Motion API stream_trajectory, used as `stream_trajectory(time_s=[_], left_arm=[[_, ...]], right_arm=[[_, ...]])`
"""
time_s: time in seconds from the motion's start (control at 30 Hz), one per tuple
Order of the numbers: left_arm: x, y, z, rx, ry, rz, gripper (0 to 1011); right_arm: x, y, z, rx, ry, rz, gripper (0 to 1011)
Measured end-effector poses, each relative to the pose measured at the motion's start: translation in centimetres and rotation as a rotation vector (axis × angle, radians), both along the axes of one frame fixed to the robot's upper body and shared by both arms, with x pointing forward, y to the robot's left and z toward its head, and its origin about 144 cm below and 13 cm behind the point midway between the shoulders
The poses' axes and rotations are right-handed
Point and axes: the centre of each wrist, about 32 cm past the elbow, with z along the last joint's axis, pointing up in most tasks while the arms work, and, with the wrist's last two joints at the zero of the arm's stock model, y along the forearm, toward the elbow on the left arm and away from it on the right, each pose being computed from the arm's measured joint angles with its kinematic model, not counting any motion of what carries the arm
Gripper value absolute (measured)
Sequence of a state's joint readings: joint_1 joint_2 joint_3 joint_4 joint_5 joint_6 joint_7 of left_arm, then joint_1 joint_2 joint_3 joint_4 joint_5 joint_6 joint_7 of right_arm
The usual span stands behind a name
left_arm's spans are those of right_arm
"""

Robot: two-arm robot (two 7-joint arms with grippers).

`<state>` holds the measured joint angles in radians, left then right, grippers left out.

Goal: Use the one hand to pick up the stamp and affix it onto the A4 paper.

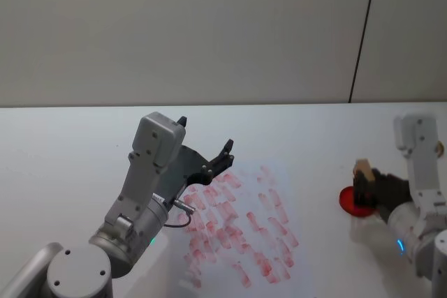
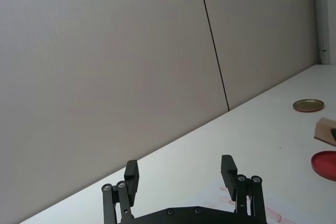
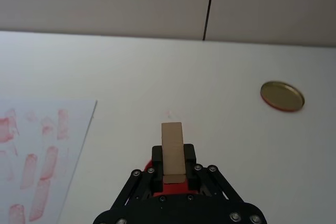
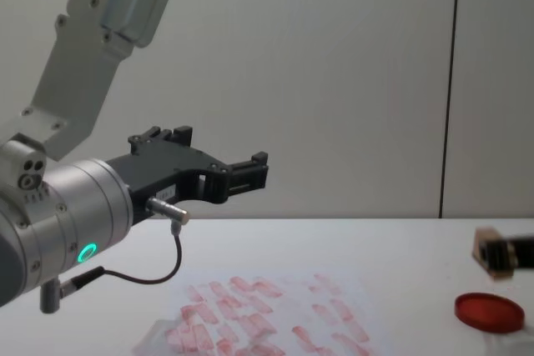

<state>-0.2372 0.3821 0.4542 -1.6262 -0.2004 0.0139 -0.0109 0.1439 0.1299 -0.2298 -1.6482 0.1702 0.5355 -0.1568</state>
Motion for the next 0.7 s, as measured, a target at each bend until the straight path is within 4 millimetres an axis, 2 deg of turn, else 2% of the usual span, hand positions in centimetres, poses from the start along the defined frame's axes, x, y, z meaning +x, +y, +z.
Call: stream_trajectory(time_s=[0.37,0.7], left_arm=[[0.0,0.0,0.0,0.0,0.0,0.0,993],[0.0,0.0,0.0,0.0,0.0,0.0,993]], right_arm=[[-0.2,1.1,3.2,-0.016,-0.125,0.04,224],[0.7,2.9,3.8,0.005,-0.098,0.099,224]])
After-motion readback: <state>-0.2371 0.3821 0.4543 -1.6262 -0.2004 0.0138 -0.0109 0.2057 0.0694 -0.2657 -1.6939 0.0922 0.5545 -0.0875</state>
